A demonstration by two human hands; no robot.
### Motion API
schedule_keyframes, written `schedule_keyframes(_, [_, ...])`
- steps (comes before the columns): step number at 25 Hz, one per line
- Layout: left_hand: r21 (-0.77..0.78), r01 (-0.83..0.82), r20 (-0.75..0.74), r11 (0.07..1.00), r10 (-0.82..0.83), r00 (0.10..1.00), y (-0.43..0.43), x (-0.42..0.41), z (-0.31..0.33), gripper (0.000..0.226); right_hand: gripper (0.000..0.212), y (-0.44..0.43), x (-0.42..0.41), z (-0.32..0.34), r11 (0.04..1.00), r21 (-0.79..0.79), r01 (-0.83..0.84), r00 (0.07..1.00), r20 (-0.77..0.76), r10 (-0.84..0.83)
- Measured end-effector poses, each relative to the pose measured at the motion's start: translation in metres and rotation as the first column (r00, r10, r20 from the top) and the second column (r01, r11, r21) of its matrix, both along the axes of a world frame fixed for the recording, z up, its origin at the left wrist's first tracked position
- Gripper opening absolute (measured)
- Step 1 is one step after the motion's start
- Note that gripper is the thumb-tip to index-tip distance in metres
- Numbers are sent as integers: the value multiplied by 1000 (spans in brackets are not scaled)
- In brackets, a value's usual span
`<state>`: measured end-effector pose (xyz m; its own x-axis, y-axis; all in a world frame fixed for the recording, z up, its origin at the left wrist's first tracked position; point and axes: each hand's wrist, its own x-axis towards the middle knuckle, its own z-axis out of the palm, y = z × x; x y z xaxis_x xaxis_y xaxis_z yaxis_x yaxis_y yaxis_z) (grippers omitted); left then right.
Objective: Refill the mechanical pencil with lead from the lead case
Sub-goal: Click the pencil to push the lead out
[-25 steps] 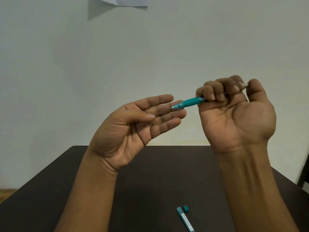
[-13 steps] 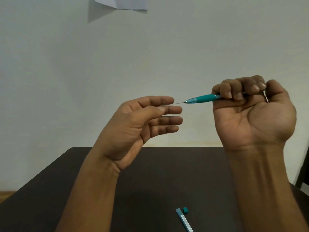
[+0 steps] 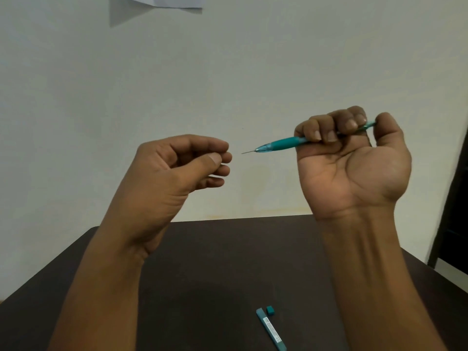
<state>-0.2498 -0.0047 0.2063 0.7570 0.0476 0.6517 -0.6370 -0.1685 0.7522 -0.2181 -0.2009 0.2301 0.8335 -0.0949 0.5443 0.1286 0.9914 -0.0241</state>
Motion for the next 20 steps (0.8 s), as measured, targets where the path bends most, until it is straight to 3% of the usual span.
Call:
schedule_keyframes(11, [-1,3,16,1000,-3,1000,-2,0,1,26,40,-5,0,1,999,30,20,1000,-12,-20])
schedule_keyframes(20, [-12,1,0,1000,-1,1000,-2,2,0,15,41,-5,0,1,999,28,34,999,3,-34])
